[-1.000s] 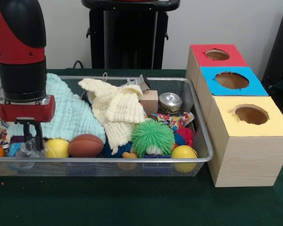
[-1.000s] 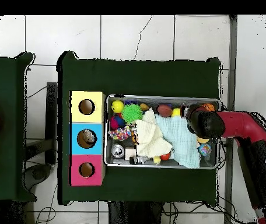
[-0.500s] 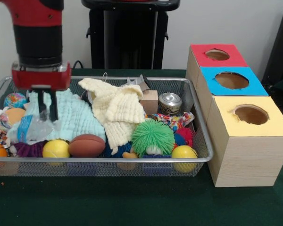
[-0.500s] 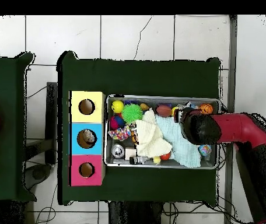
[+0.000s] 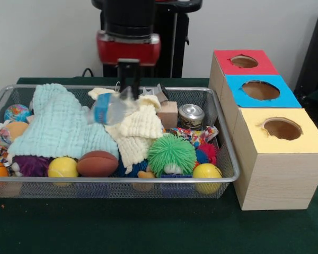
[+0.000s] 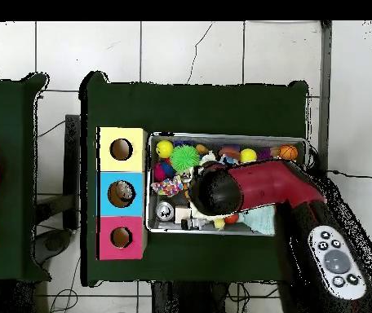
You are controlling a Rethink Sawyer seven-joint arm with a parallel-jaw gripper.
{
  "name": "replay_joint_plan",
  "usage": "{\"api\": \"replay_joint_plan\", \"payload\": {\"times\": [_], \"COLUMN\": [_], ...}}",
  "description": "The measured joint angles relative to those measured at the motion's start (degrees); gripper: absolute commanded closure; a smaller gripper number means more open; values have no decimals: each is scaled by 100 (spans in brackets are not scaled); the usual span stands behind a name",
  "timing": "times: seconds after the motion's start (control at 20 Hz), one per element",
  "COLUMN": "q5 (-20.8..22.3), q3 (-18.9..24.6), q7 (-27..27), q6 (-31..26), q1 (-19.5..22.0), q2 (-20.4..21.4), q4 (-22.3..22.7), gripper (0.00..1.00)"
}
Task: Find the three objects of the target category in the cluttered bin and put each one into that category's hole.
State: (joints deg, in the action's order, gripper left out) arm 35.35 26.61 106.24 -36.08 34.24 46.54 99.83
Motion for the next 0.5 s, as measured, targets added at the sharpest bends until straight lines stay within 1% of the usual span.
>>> {"api": "replay_joint_plan", "payload": {"times": [0.2,0.25,0.4,0.5], "q5": [-222,-336,-533,-571], "q3": [-327,-499,-822,-917], "q7": [375,603,1012,1120], "q6": [58,110,183,195], "q1": [-558,-832,-1282,-1402], "q2": [161,226,313,334], "q4": [247,375,580,620], "gripper": [100,100,100,100]}}
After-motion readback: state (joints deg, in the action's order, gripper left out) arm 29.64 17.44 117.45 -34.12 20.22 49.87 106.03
